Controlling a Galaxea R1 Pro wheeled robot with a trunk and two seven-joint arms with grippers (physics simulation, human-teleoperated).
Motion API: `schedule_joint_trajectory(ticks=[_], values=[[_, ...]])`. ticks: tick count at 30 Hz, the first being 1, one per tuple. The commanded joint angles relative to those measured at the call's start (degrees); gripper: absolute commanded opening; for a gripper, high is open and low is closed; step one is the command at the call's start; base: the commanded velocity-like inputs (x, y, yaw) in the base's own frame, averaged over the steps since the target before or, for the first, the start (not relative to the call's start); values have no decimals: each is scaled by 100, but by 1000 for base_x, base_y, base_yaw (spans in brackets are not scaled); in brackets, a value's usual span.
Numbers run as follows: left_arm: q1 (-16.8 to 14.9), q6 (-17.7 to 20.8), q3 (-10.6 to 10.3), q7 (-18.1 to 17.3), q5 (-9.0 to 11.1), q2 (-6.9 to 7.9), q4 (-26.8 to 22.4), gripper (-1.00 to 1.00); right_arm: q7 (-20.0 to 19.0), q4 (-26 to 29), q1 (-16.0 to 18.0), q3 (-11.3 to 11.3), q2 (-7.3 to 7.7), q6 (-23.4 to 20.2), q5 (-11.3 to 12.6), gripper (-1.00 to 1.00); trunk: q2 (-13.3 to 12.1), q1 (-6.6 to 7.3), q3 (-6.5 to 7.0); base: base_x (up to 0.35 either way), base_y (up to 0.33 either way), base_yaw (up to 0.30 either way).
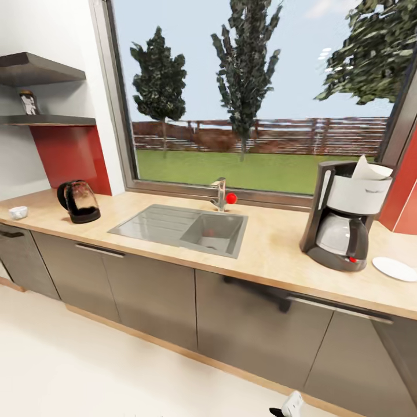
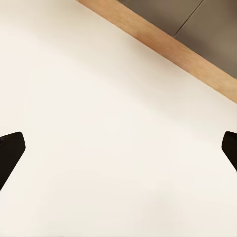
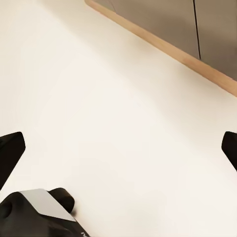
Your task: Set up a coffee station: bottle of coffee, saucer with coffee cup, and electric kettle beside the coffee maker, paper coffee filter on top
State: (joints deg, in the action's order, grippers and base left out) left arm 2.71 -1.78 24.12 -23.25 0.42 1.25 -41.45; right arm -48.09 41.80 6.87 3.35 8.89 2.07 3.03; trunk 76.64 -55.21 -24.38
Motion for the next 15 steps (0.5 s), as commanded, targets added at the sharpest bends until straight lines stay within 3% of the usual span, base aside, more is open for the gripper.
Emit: schedule_joint_trajectory(ticks=[1, 9, 15], values=[[0, -7, 14, -29, 3, -2, -3, 100, 1, -6, 5, 28, 5, 21, 31, 100, 3, 0, -5, 0, 0, 267], [1, -7, 21, -30, 6, 5, -3, 100, 1, -6, 4, 26, 4, 21, 29, 100, 3, 0, -5, 107, 149, 119], [2, -7, 22, -29, 4, 6, -3, 100, 38, -6, 6, 31, 0, 25, 24, 100, 3, 0, -5, 91, 137, 210]])
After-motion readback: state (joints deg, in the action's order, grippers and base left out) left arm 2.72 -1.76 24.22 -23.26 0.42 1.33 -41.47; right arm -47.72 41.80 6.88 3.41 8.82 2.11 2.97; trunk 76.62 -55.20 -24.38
